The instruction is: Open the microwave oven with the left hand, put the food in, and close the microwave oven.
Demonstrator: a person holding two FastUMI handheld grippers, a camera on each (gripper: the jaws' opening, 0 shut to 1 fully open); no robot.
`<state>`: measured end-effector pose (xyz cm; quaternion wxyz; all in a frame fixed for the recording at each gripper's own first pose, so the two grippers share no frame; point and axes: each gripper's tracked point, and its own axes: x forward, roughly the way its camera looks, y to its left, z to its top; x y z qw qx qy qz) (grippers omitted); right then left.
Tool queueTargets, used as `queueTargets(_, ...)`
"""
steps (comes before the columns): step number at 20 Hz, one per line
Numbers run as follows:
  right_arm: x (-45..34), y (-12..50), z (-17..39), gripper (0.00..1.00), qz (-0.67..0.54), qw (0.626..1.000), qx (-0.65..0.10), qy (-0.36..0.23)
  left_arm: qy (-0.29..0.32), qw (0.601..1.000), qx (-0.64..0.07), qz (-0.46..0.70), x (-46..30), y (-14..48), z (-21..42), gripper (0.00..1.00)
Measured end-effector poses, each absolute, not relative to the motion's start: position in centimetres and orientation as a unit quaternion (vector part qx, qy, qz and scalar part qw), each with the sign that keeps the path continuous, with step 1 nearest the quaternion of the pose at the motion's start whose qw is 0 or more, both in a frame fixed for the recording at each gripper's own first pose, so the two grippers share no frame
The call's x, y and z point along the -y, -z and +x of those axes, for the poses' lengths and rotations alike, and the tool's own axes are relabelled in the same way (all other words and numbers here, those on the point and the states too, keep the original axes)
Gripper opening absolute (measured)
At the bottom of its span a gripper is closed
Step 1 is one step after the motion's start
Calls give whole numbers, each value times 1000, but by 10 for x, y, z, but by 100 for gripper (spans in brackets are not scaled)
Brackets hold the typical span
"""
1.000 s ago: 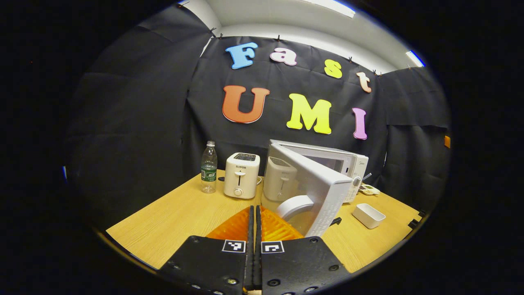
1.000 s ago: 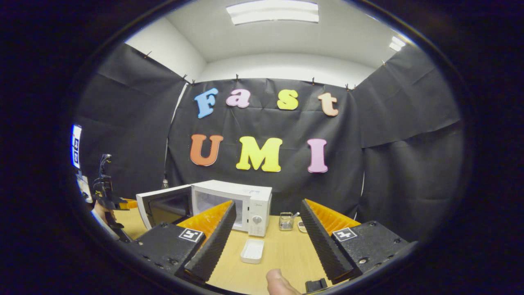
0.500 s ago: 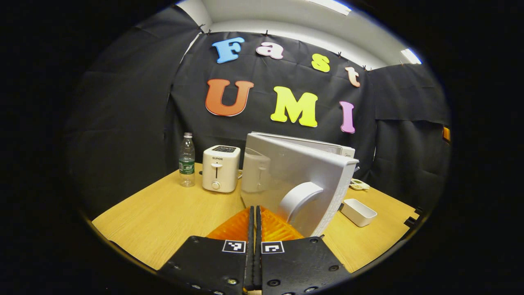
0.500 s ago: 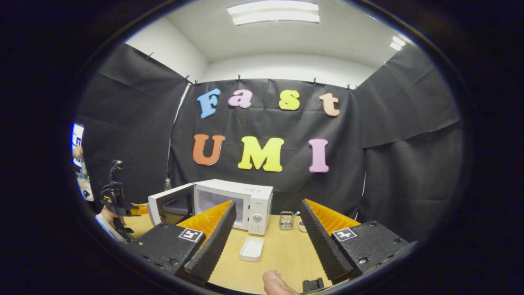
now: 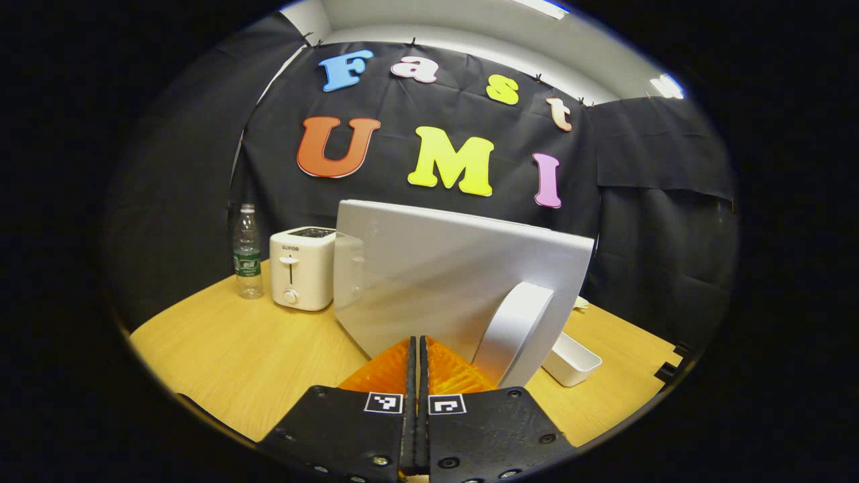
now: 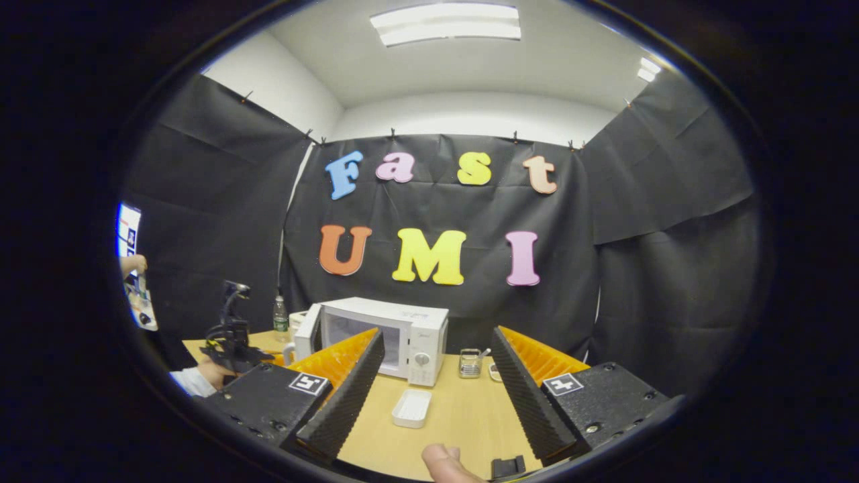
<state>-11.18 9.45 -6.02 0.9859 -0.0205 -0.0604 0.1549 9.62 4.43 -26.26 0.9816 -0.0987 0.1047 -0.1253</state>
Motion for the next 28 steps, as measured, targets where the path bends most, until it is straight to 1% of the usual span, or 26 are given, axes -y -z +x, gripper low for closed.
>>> queueTargets(1,-99,62,-112,100,-17,985,58,-164,128,981,-106,-98,-34,264,102,0)
queueTargets(2,-102,65,-110,95,-15,984,53,-171,131,982,-101,-95,-24,261,106,0)
queueTargets(3,-104,69,-108,100,-15,983,48,-179,132,982,-95,-92,-14,258,112,0)
queueTargets(4,-105,68,-108,95,-14,982,46,-185,131,984,-89,-86,-6,255,118,0)
queueTargets(5,-104,67,-107,100,-13,981,47,-187,128,985,-81,-81,1,253,125,0)
queueTargets(9,-93,64,-100,100,0,980,60,-189,133,985,-84,-71,32,252,149,0)
queueTargets(10,-90,65,-98,95,4,980,62,-188,132,985,-82,-75,37,250,155,0)
queueTargets(13,-76,70,-86,95,6,980,60,-187,131,985,-80,-80,53,248,175,0)
queueTargets(14,-71,70,-79,100,5,981,60,-185,132,985,-77,-74,58,246,181,0)
queueTargets(20,-29,81,-31,100,26,984,55,-165,134,986,-73,-68,88,245,224,0)
queueTargets(26,-6,107,19,100,25,985,33,-167,103,989,-81,-72,103,244,272,0)
queueTargets(27,-2,112,27,100,28,985,30,-166,100,990,-68,-67,104,240,280,0)
queueTargets(28,2,116,32,100,32,986,26,-164,91,991,-80,-61,106,242,280,0)
